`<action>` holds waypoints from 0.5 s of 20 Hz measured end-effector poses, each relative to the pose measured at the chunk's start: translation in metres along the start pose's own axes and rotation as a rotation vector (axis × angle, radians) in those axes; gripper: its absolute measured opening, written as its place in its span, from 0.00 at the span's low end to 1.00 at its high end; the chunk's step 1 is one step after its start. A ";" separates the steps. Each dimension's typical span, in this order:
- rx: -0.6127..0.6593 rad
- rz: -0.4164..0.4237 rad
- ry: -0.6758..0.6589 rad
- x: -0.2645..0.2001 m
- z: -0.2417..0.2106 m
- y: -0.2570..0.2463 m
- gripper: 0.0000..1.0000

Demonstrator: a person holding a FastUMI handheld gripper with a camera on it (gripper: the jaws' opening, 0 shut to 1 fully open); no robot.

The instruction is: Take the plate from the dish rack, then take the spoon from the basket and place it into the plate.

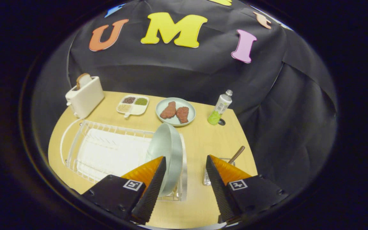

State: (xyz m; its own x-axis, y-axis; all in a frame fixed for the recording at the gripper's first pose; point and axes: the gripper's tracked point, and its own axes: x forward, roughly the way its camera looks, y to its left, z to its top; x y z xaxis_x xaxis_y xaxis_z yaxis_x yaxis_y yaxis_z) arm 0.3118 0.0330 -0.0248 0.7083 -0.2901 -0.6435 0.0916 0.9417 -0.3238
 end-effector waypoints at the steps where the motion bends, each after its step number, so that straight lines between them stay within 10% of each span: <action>1: -0.010 -0.027 0.012 0.003 0.006 0.001 0.77; 10: -0.078 -0.245 0.202 0.027 0.002 0.013 0.33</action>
State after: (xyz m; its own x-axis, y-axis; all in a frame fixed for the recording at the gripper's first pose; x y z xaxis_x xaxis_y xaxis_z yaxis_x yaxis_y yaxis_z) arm 0.3333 0.0378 -0.0446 0.5179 -0.5420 -0.6619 0.1824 0.8259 -0.5335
